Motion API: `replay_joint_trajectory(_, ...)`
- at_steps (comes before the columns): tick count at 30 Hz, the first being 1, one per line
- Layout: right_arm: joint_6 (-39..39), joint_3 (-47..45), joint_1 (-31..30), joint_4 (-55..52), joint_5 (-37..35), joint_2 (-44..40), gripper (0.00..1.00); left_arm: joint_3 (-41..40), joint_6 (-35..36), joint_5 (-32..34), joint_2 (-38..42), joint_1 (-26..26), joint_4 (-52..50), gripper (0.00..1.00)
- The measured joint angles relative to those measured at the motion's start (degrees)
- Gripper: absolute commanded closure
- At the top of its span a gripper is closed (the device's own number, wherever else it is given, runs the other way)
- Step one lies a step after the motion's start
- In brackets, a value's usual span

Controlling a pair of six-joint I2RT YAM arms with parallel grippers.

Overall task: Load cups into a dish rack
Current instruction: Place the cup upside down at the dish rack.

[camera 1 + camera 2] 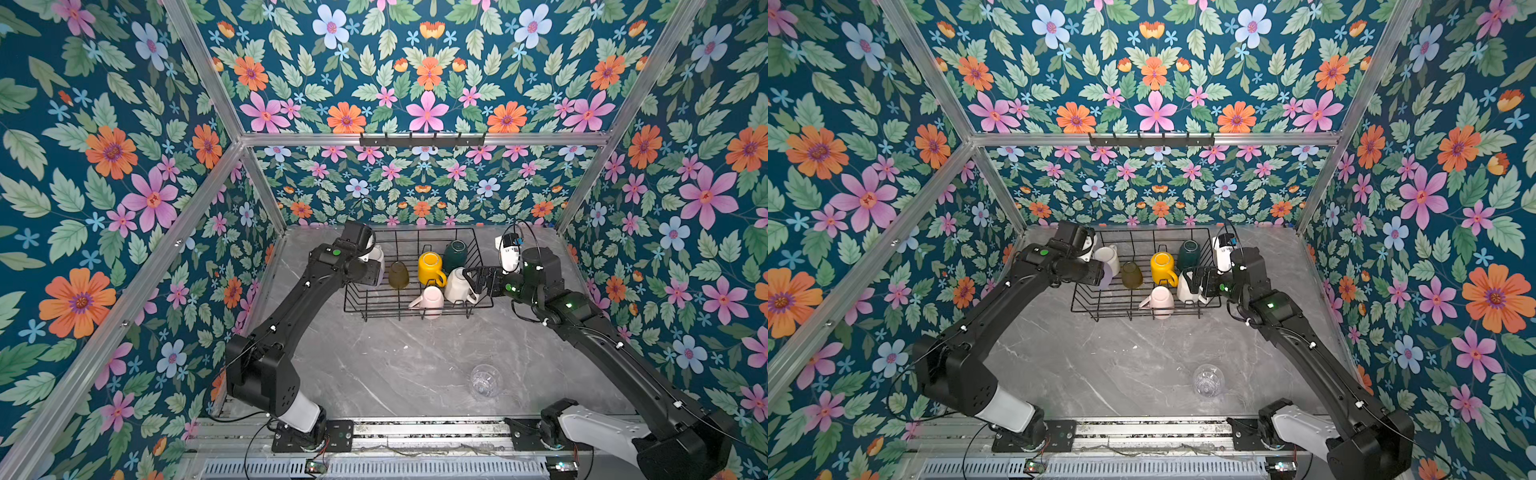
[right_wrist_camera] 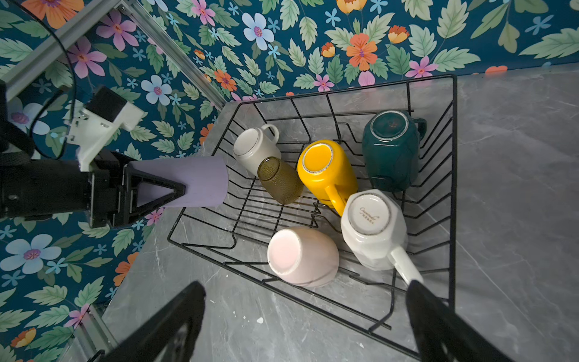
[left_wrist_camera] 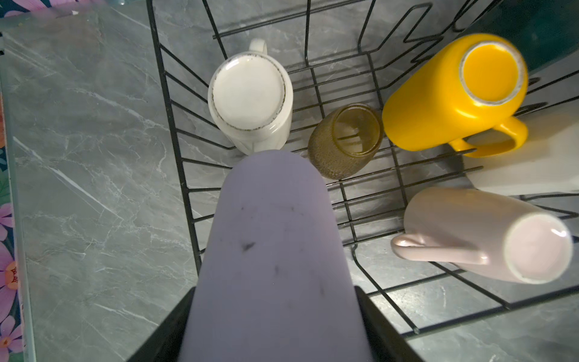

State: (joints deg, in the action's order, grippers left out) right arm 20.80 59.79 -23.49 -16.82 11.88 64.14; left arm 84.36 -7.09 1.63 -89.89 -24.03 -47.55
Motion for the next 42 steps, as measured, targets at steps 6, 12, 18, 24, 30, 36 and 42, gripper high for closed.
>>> replay_joint_trajectory(6,-0.2,-0.3,0.0,0.0,0.2,0.2,0.01,0.0,0.2,1.2,-3.3,-0.6,0.0,1.00)
replay_joint_trajectory(12,-0.2,-0.3,0.0,0.0,0.5,0.6,0.01,-0.2,0.2,1.4,-5.9,-0.8,0.0,0.96)
replay_joint_trajectory(18,-0.2,-0.3,0.0,0.0,0.6,0.7,0.01,-0.2,0.4,3.0,-9.0,-0.8,0.0,0.86)
replay_joint_trajectory(24,-0.2,-0.3,0.0,0.0,1.0,0.7,0.01,-0.2,0.6,3.7,-11.3,-0.9,0.7,0.55)
replay_joint_trajectory(30,-0.3,-0.3,0.0,0.0,1.2,0.7,0.01,0.0,1.0,4.3,-12.8,-1.0,1.7,0.37)
replay_joint_trajectory(36,-0.6,-0.3,0.0,0.0,1.2,0.7,0.01,0.0,1.2,5.1,-13.7,-1.1,3.0,0.20)
replay_joint_trajectory(42,-1.4,-0.2,0.0,-0.3,1.2,0.7,0.01,-0.4,1.2,6.1,-14.4,-1.0,3.0,0.11)
